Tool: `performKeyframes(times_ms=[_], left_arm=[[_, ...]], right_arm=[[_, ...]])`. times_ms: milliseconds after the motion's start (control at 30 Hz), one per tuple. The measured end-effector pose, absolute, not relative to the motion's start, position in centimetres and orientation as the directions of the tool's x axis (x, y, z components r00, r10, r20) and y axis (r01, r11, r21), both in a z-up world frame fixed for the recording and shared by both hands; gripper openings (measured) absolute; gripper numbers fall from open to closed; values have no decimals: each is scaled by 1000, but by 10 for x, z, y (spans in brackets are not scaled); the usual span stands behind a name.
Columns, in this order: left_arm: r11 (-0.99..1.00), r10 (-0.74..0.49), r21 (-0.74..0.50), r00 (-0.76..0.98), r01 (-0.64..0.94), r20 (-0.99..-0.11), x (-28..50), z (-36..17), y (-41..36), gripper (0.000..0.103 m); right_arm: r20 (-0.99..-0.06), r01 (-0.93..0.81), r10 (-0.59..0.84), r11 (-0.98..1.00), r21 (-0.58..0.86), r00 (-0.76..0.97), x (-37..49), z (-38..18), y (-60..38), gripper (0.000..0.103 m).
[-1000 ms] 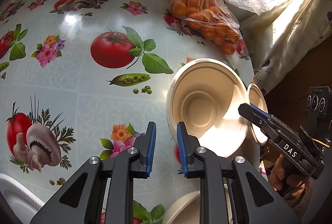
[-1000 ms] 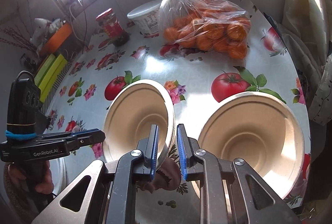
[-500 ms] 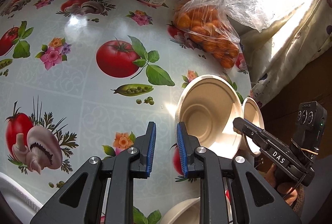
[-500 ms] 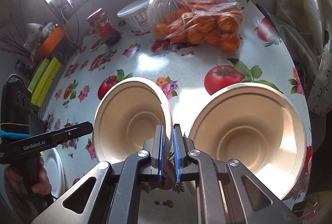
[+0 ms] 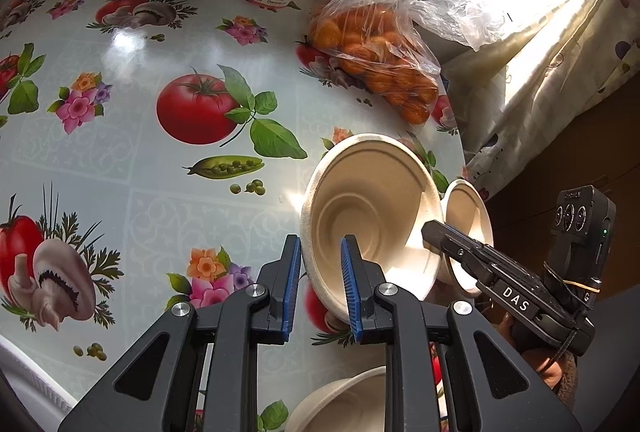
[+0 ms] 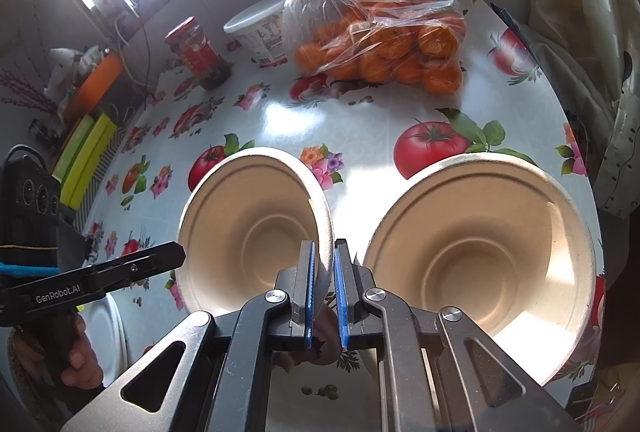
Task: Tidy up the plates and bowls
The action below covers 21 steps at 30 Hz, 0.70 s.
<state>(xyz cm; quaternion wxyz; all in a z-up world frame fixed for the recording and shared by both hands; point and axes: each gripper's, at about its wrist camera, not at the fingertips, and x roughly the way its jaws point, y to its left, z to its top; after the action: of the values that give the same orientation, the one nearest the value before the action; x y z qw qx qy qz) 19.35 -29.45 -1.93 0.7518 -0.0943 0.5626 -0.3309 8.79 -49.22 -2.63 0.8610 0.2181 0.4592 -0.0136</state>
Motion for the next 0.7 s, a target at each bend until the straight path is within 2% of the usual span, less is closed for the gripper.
performKeyframes(times_ms=[700], left_arm=[[766,-582,-469,166,439,-796,146,8,-268,21]], right_arm=[[-730,172,195,902,395,655,30,15,-459,11]])
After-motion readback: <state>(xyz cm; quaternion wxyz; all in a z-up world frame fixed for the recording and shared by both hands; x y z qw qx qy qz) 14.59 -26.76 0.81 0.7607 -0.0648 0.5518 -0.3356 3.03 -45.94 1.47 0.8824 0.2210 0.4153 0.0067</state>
